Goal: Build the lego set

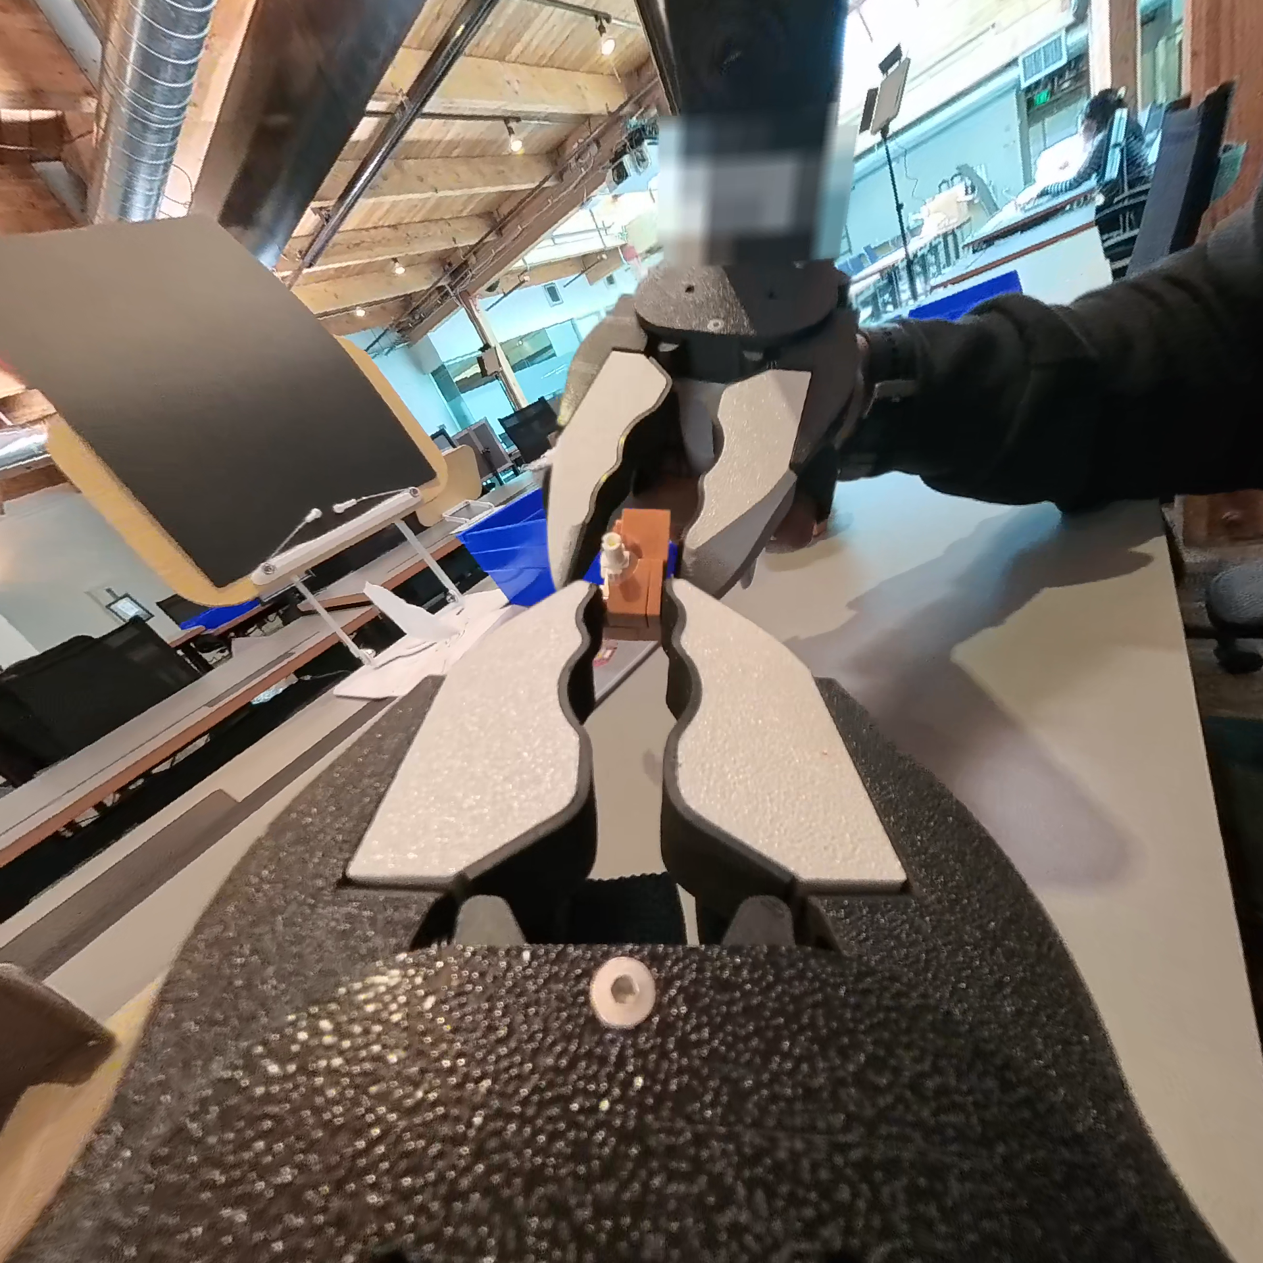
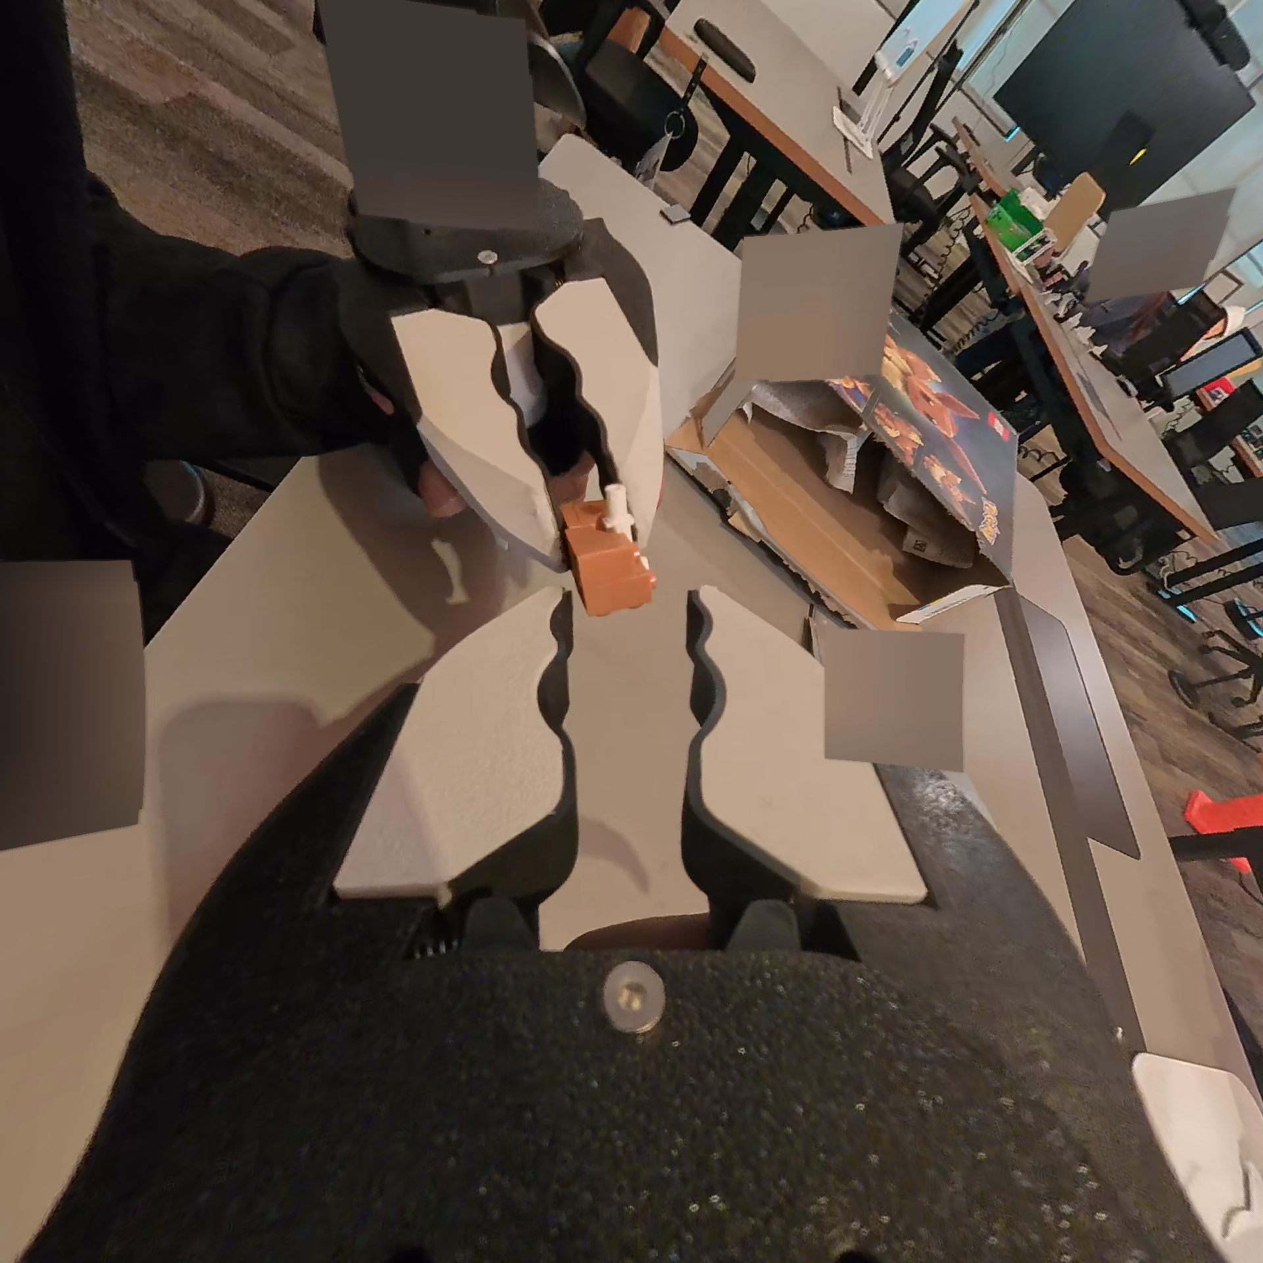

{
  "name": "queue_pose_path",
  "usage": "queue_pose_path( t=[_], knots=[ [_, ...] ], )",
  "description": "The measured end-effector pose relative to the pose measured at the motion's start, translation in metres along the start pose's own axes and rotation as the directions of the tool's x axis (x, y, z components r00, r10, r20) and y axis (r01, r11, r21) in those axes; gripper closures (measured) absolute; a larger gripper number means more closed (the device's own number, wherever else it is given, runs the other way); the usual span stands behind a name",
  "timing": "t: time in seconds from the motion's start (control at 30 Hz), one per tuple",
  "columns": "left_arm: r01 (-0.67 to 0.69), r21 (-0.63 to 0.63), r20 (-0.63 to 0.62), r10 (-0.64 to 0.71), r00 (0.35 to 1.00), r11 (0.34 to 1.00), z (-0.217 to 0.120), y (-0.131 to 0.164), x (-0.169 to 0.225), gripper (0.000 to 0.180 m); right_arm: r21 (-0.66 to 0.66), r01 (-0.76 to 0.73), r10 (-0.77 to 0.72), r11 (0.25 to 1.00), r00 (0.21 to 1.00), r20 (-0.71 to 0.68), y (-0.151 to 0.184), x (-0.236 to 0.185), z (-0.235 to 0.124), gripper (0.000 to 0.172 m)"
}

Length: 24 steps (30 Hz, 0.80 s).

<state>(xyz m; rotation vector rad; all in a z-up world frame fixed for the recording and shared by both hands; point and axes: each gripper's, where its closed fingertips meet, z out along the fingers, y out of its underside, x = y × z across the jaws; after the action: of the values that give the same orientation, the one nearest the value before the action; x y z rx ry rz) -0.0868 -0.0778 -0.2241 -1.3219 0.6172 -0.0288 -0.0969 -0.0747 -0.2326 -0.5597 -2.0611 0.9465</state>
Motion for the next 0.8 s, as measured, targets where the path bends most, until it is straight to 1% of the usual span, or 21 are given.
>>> queue_pose_path(
  t=[0.1,0.23,0.3,0.33,0.4,0.43,0.5,0.57,0.7,0.8],
  knots=[
    [0.054,0.034,0.013,-0.054,0.998,0.998,-0.003,-0.004,-0.006,0.165,0.042,-0.024,0.025,0.999,1.000,-0.014,-0.005,0.002,-0.002,0.137],
    [0.166,0.121,0.000,-0.168,0.986,0.979,-0.008,-0.015,-0.013,0.165,0.184,-0.136,0.143,0.974,0.989,-0.026,-0.018,0.005,-0.008,0.137],
    [0.215,0.164,-0.017,-0.216,0.976,0.963,-0.010,-0.020,-0.015,0.165,0.268,-0.215,0.231,0.939,0.972,-0.029,-0.023,0.007,-0.011,0.137],
    [0.260,0.189,-0.032,-0.259,0.965,0.947,-0.009,-0.023,-0.016,0.165,0.311,-0.266,0.289,0.912,0.957,-0.032,-0.025,0.008,-0.013,0.137],
    [0.392,0.238,-0.076,-0.385,0.920,0.888,-0.007,-0.026,-0.020,0.165,0.403,-0.366,0.419,0.839,0.907,-0.047,-0.029,0.014,-0.020,0.137],
    [0.470,0.264,-0.111,-0.457,0.883,0.843,-0.005,-0.028,-0.022,0.166,0.434,-0.416,0.483,0.799,0.874,-0.052,-0.029,0.016,-0.023,0.137],
    [0.626,0.282,-0.226,-0.584,0.780,0.727,0.001,-0.032,-0.022,0.165,0.498,-0.490,0.593,0.715,0.803,-0.060,-0.027,0.017,-0.032,0.138],
    [0.738,0.297,-0.342,-0.655,0.674,0.605,0.006,-0.038,-0.021,0.165,0.523,-0.525,0.657,0.671,0.749,-0.090,-0.021,0.013,-0.038,0.138],
    [0.886,0.296,-0.535,-0.706,0.463,0.357,0.014,-0.047,-0.019,0.165,0.517,-0.510,0.688,0.687,0.686,-0.236,-0.017,0.009,-0.051,0.141],
    [0.949,0.265,-0.635,-0.709,0.305,0.171,0.020,-0.048,-0.018,0.165,0.541,-0.513,0.719,0.666,0.633,-0.285,-0.025,0.012,-0.063,0.142]
  ],
)
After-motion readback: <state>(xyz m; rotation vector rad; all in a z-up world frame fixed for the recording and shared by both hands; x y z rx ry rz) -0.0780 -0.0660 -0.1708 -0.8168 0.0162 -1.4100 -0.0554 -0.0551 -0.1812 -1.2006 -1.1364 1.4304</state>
